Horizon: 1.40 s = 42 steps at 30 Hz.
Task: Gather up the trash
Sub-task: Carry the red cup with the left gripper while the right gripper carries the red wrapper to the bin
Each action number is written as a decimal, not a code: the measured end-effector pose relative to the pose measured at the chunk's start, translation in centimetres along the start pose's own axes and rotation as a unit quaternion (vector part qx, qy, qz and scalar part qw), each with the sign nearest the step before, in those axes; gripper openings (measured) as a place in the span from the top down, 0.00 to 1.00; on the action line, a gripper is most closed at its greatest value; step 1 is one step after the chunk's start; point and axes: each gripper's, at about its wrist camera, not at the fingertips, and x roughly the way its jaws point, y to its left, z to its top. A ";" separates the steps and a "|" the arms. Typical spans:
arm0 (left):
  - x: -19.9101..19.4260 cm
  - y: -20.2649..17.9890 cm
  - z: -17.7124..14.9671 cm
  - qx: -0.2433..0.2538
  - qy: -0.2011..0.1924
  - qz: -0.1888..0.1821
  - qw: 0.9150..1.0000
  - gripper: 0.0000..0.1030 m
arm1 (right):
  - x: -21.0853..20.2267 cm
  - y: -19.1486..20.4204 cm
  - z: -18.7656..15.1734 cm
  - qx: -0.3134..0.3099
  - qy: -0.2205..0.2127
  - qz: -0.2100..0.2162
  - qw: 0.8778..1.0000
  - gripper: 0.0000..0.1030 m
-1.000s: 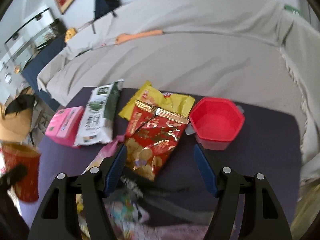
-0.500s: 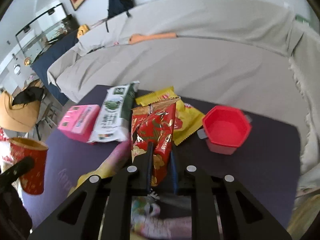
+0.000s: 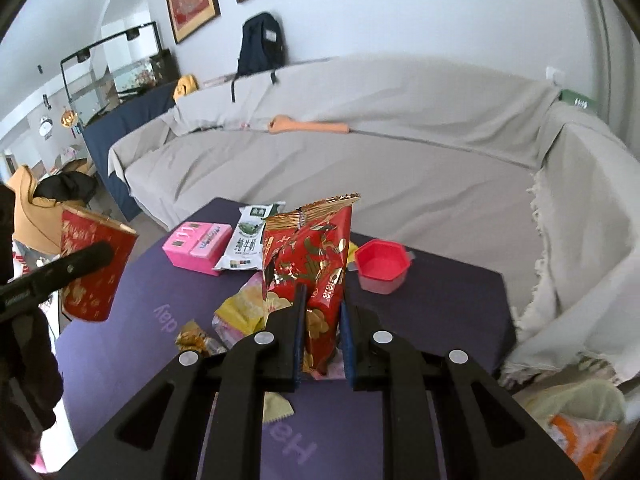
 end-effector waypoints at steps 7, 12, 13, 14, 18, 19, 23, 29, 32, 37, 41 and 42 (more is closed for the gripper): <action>-1.5 -5.1 0.2 0.036 -0.017 -0.007 0.999 0.47 | -5.9 -1.8 -0.7 0.002 -0.045 -0.004 0.999 0.84; -1.0 -9.5 -0.1 0.068 -0.014 -0.021 0.997 0.47 | -10.0 -4.6 -1.9 0.016 -0.071 -0.027 0.997 0.84; -0.9 -10.4 -0.2 0.075 -0.013 -0.026 0.997 0.47 | -10.8 -5.3 -2.2 0.020 -0.076 -0.034 0.996 0.84; -0.7 -11.2 -0.3 0.081 -0.011 -0.032 0.996 0.47 | -11.6 -6.1 -2.6 0.024 -0.079 -0.040 0.996 0.84; 0.7 -15.7 -1.4 0.108 0.001 -0.063 0.992 0.47 | -14.0 -8.7 -4.2 0.035 -0.088 -0.070 0.993 0.84; 1.0 -16.7 -1.6 0.113 0.004 -0.068 0.991 0.47 | -14.7 -9.6 -4.8 0.039 -0.089 -0.080 0.992 0.84; 2.6 -21.4 -3.1 0.140 0.023 -0.099 0.985 0.47 | -17.1 -12.8 -7.3 0.060 -0.092 -0.116 0.987 0.84; 5.0 -27.8 -5.0 0.172 0.050 -0.144 0.973 0.47 | -20.1 -17.6 -11.0 0.106 -0.092 -0.156 0.978 0.84; 5.9 -30.1 -6.0 0.182 0.059 -0.160 0.968 0.47 | -21.1 -19.5 -12.2 0.121 -0.091 -0.169 0.974 0.84; 7.9 -32.7 -7.3 0.182 0.086 -0.194 0.960 0.46 | -21.9 -22.2 -14.1 0.146 -0.085 -0.187 0.968 0.84; 10.3 -33.9 -8.2 0.166 0.125 -0.247 0.947 0.46 | -22.0 -24.1 -15.0 0.160 -0.082 -0.197 0.964 0.84; 11.0 -34.1 -8.5 0.161 0.138 -0.257 0.943 0.46 | -22.0 -24.3 -15.1 0.162 -0.081 -0.200 0.963 0.84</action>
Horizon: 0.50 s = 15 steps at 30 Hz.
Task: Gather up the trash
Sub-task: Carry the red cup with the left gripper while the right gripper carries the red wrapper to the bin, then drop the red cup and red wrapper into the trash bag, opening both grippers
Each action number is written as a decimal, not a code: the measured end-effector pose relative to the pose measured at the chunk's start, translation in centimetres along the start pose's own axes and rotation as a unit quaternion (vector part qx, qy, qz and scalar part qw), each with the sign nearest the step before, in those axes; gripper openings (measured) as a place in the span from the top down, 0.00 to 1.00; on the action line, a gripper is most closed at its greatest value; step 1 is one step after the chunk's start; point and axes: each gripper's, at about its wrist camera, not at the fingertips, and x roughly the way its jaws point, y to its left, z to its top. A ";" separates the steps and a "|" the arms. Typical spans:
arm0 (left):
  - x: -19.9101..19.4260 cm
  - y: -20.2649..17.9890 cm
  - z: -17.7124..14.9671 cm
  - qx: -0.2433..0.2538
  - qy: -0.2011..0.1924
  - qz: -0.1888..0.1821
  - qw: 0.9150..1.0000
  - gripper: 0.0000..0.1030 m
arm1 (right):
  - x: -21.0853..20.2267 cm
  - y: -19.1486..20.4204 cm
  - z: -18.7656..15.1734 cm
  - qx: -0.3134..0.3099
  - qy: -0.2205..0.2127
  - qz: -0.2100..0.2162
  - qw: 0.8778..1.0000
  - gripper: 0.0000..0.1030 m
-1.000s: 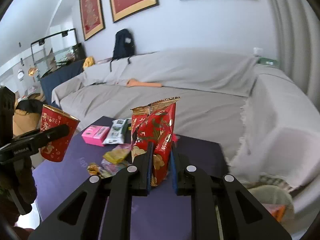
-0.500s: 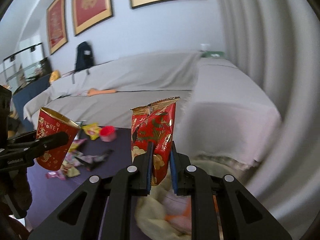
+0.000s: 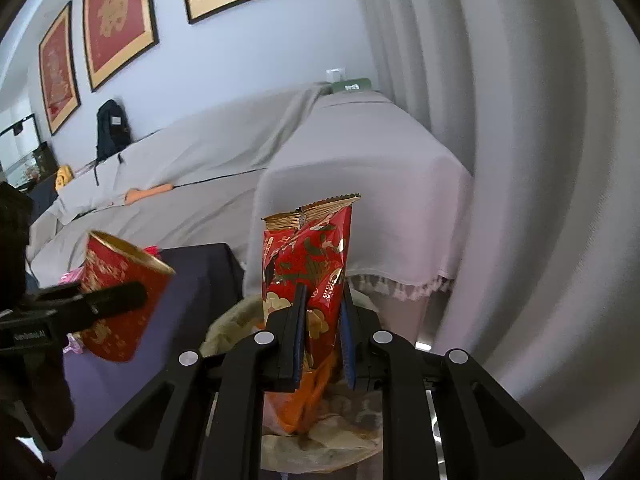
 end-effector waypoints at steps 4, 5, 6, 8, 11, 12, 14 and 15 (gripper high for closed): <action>2.8 0.5 -0.4 -0.016 0.029 -0.017 0.999 0.46 | 0.2 -1.2 -0.4 0.010 0.001 -0.009 1.000 0.84; 3.5 0.6 -0.5 -0.017 0.033 -0.015 0.999 0.46 | 0.3 -1.4 -0.4 0.011 0.002 -0.011 1.000 0.84; 4.1 0.7 -0.6 -0.017 0.037 -0.013 0.999 0.46 | 0.4 -1.6 -0.6 0.012 0.003 -0.014 1.000 0.84; 5.2 0.7 -0.6 -0.018 0.045 -0.008 0.999 0.46 | 0.7 -2.1 -0.8 0.017 0.007 -0.017 1.000 0.84; 6.1 0.6 -0.5 -0.017 0.050 -0.008 0.999 0.45 | 1.0 -2.5 -0.9 0.020 0.011 -0.020 1.000 0.84; 6.3 0.5 -0.4 -0.017 0.051 -0.010 0.998 0.45 | 1.1 -2.6 -1.0 0.020 0.012 -0.021 1.000 0.84; 6.5 0.4 -0.5 -0.015 0.053 -0.012 0.998 0.43 | 1.2 -2.6 -1.1 0.021 0.014 -0.023 0.999 0.84; 6.5 0.3 -0.5 -0.012 0.052 -0.011 0.999 0.41 | 1.2 -2.6 -1.2 0.022 0.015 -0.023 0.999 0.84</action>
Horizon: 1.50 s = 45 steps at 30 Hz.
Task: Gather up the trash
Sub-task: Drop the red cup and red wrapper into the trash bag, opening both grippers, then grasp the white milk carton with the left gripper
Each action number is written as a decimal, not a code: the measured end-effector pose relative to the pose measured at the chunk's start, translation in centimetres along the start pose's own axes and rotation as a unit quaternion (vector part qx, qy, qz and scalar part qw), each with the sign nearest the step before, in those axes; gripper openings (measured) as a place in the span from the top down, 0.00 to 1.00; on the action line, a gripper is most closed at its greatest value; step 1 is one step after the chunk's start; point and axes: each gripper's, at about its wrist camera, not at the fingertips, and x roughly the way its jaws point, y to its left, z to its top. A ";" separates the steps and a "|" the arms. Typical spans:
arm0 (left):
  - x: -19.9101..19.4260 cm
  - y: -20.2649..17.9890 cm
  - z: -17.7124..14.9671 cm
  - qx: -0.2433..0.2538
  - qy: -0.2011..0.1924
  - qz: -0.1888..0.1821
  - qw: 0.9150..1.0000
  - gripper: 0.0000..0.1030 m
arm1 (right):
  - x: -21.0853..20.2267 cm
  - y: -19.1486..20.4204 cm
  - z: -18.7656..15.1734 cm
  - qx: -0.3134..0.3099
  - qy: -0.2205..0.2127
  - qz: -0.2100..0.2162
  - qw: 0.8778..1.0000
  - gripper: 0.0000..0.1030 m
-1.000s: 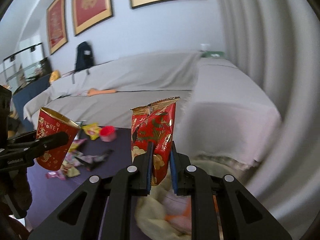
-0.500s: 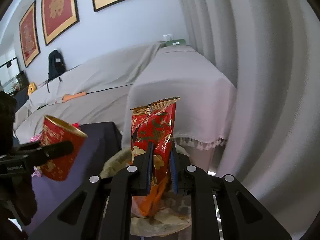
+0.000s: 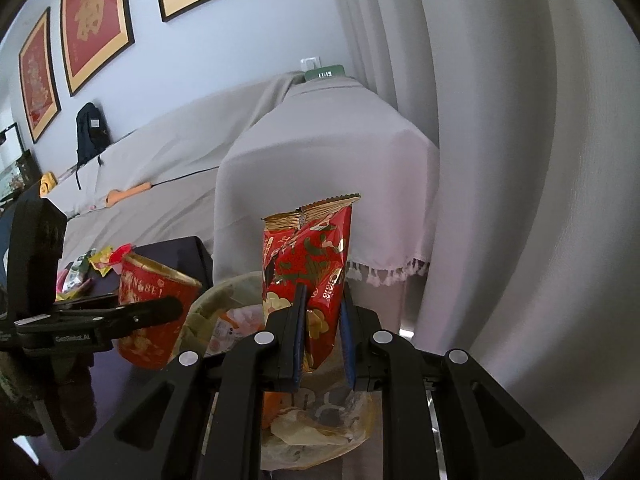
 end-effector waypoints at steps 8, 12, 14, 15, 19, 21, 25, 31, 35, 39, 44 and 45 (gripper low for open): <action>-0.6 0.0 -0.1 0.011 -0.008 0.013 1.000 0.31 | 0.6 0.4 0.1 -0.002 0.006 -0.001 1.000 0.84; -1.6 0.2 0.0 0.013 -0.015 0.020 1.000 0.31 | 1.0 1.3 0.2 -0.008 0.011 0.003 1.000 0.84; -2.7 0.7 0.0 0.005 -0.023 0.019 1.000 0.31 | 1.2 1.8 0.2 -0.011 0.014 0.007 1.000 0.84; -3.2 1.1 0.1 0.000 -0.027 0.018 0.999 0.31 | 1.3 2.1 0.2 -0.012 0.015 0.010 1.000 0.84; -6.5 3.7 0.2 -0.030 -0.054 0.031 0.998 0.31 | 2.3 4.3 0.2 -0.017 0.025 0.036 0.999 0.84; -8.3 5.2 0.1 -0.042 -0.071 0.046 0.996 0.29 | 3.2 5.7 0.0 -0.021 0.033 0.053 0.998 0.84; -11.5 8.0 -0.9 -0.066 -0.091 0.070 0.991 0.25 | 6.6 8.6 -1.0 -0.030 0.065 0.077 0.994 0.84; -15.4 12.0 -3.3 -0.101 -0.098 0.090 0.986 0.24 | 12.5 9.2 -5.0 -0.030 0.142 0.035 0.989 0.84; -17.6 15.1 -5.2 -0.128 -0.103 0.109 0.980 0.24 | 13.9 8.5 -6.8 -0.021 0.172 0.014 0.985 0.84; -19.7 18.6 -7.5 -0.164 -0.108 0.133 0.972 0.24 | 13.2 8.0 -7.2 -0.008 0.172 0.010 0.985 0.84; -21.7 21.9 -9.8 -0.199 -0.114 0.153 0.961 0.24 | 10.7 8.0 -6.3 -0.005 0.150 0.012 0.989 0.49; -22.2 22.6 -10.2 -0.205 -0.117 0.157 0.959 0.24 | 10.3 8.1 -6.1 -0.006 0.146 0.011 0.989 0.48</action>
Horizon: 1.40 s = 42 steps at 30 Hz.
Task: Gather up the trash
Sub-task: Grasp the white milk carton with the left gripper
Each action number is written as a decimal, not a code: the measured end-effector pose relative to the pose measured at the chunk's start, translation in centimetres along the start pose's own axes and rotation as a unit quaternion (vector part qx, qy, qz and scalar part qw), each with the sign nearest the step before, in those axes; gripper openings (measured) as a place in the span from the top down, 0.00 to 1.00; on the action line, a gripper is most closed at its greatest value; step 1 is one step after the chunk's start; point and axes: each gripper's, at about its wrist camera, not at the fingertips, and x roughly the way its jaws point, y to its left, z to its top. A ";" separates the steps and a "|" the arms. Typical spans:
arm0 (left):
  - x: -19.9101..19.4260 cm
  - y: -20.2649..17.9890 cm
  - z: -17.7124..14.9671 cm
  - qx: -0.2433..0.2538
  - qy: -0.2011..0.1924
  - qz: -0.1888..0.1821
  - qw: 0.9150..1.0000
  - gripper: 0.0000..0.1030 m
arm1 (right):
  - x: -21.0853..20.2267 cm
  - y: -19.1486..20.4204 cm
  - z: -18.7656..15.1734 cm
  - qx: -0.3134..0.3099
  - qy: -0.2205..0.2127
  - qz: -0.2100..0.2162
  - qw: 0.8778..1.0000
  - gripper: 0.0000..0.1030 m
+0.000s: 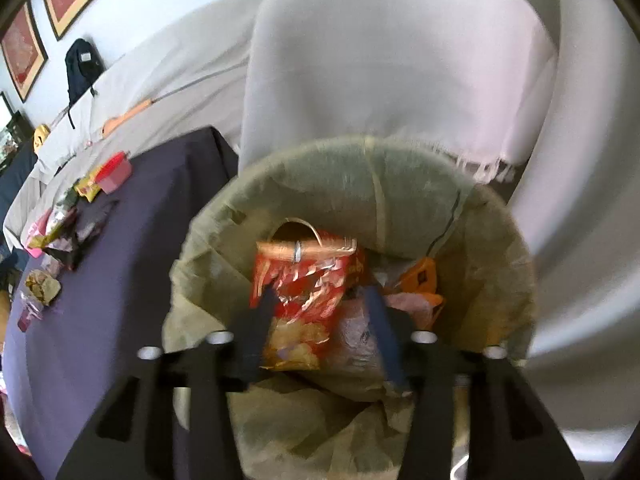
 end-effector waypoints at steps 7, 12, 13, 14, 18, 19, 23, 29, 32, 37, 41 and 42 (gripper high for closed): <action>-2.4 5.5 0.2 -0.013 -0.019 0.032 0.999 0.24 | -4.3 3.4 1.4 -0.027 -0.058 0.014 0.998 0.42; -3.6 8.7 -0.2 -0.011 -0.010 0.047 0.999 0.23 | -4.9 8.6 1.9 -0.062 -0.078 0.066 0.993 0.36; -3.7 9.3 -0.2 -0.016 -0.007 0.048 0.999 0.23 | -4.6 9.7 1.9 -0.071 -0.078 0.077 0.991 0.36; -3.7 9.7 -0.2 -0.020 -0.005 0.049 0.999 0.23 | -4.1 10.8 2.0 -0.080 -0.070 0.092 0.990 0.36; -3.7 11.7 1.0 -0.055 -0.011 0.050 0.997 0.23 | -1.9 14.6 2.2 -0.111 -0.034 0.125 0.985 0.36; -3.6 11.8 1.6 -0.055 -0.021 0.052 0.997 0.23 | -1.4 15.6 2.2 -0.120 -0.030 0.128 0.984 0.36; -2.2 10.6 5.0 -0.022 -0.062 0.066 0.996 0.24 | 0.5 18.7 2.5 -0.144 -0.017 0.140 0.979 0.36; 4.1 11.6 12.6 0.016 -0.032 0.102 0.994 0.25 | 2.1 21.9 3.2 -0.174 -0.010 0.155 0.972 0.36; 7.6 13.2 14.9 -0.002 0.008 0.133 0.991 0.26 | 2.8 22.6 3.5 -0.194 -0.019 0.140 0.971 0.36; 12.4 13.9 16.3 -0.010 0.063 0.175 0.982 0.28 | 4.1 22.3 4.5 -0.190 -0.024 0.136 0.972 0.36; 14.6 13.8 16.5 0.004 0.081 0.220 0.972 0.31 | 4.8 22.0 5.5 -0.184 -0.031 0.134 0.973 0.36; 15.1 13.7 16.5 0.007 0.085 0.229 0.970 0.32 | 4.9 22.0 5.7 -0.184 -0.033 0.133 0.973 0.36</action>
